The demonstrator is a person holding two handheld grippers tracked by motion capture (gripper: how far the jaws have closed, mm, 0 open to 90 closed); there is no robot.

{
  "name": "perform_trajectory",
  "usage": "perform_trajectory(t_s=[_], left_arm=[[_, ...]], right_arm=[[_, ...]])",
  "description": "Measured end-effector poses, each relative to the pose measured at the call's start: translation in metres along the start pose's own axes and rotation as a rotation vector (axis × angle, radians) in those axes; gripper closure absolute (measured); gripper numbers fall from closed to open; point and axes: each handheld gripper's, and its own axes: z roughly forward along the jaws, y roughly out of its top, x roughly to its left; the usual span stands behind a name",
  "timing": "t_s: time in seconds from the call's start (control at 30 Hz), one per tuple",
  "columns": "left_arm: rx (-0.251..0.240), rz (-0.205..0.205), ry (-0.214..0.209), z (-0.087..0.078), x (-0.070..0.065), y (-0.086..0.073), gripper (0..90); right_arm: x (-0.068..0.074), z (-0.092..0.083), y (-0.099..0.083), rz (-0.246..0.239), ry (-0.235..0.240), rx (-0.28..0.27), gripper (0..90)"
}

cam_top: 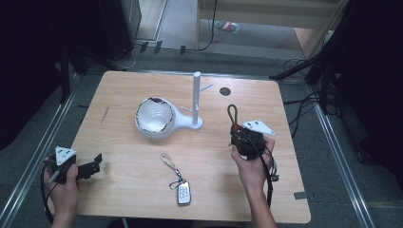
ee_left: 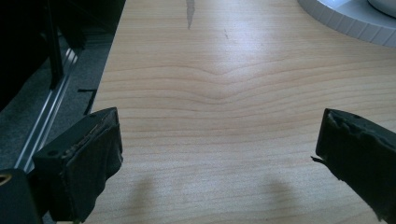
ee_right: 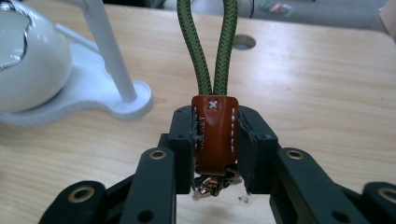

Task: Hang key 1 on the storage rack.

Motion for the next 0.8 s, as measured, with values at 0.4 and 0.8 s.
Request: perform_trajectory(t_s=[0.4,0.8], left_arm=[[-0.007,-0.003,0.0,0.0,0.0,0.0,0.8],[-0.009,-0.004,-0.012,-0.001,0.001,0.0,0.8]], right_arm=[[0.006,0.005,0.014,0.028,0.084,-0.072,70.7],[0.011,0.009,0.027,0.026,0.138,-0.11,70.7]])
